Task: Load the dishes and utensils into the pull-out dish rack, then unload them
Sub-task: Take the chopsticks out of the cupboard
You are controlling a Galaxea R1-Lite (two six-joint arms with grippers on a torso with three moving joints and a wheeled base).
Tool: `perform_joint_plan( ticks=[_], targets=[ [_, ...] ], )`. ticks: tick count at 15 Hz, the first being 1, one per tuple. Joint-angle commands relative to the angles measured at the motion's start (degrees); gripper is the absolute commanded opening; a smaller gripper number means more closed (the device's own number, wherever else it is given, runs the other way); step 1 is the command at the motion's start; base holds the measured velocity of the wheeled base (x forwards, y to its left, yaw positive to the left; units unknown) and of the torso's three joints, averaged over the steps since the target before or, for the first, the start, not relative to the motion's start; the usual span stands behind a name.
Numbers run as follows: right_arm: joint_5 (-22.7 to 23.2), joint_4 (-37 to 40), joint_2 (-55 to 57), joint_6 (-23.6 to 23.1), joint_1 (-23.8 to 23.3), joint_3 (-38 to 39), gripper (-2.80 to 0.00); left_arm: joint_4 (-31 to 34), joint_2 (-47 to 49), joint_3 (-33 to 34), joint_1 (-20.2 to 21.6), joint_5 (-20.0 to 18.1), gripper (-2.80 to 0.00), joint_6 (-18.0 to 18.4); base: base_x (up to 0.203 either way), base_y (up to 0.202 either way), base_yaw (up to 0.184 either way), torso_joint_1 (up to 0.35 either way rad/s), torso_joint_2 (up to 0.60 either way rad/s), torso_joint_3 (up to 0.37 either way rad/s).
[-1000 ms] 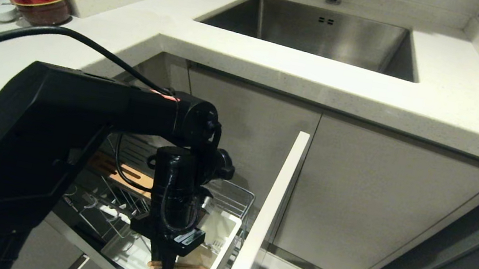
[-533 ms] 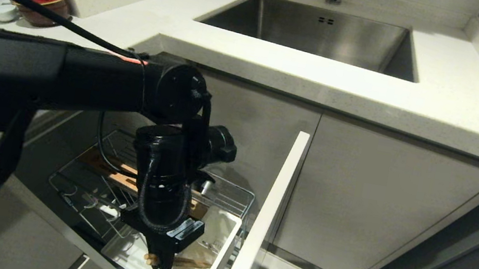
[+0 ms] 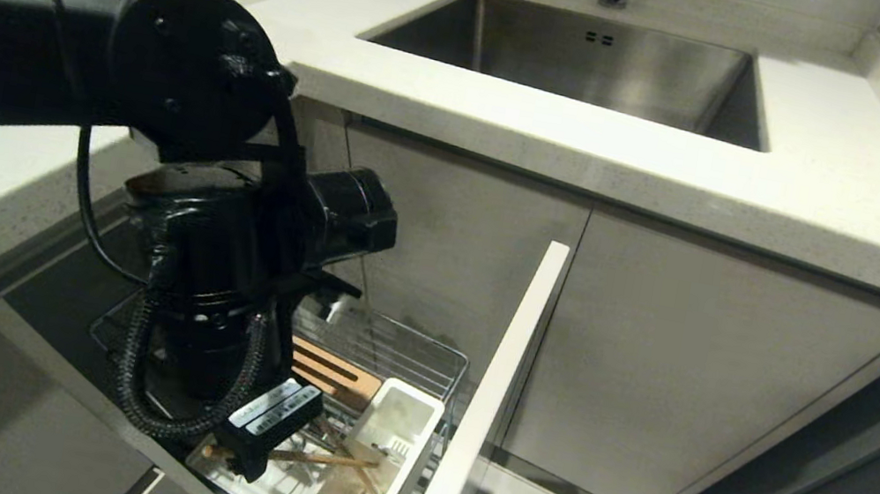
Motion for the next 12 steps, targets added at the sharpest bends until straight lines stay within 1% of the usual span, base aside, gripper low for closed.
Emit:
perform_joint_plan(
  ticks=[1, 5, 8, 10, 12],
  targets=[
    [0.01, -0.04, -0.04, 0.01, 0.01, 1.49, -2.80, 0.42, -2.32, 0.13, -0.03, 0.09, -2.80, -0.03, 0.000, 0.000, 0.000, 0.000, 0.00, 0.000],
    [0.01, -0.09, -0.04, 0.01, 0.01, 1.49, -2.80, 0.42, -5.79, 0.49, -1.42, 0.15, -2.80, 0.06, 0.000, 0.000, 0.000, 0.000, 0.00, 0.000],
    [0.01, -0.07, -0.04, 0.01, 0.01, 1.49, -2.80, 0.42, -10.98, 0.48, -3.45, 1.29, -2.80, 0.06, 0.000, 0.000, 0.000, 0.000, 0.00, 0.000],
    [0.01, -0.09, -0.04, 0.01, 0.01, 1.49, -2.80, 0.42, -14.88, 0.35, -4.12, 2.77, -2.80, 0.04, 0.000, 0.000, 0.000, 0.000, 0.00, 0.000],
    [0.01, -0.09, -0.04, 0.01, 0.01, 1.49, -2.80, 0.42, -18.81, 0.02, -4.81, 5.03, -2.80, -0.21, 0.000, 0.000, 0.000, 0.000, 0.00, 0.000]
  ],
)
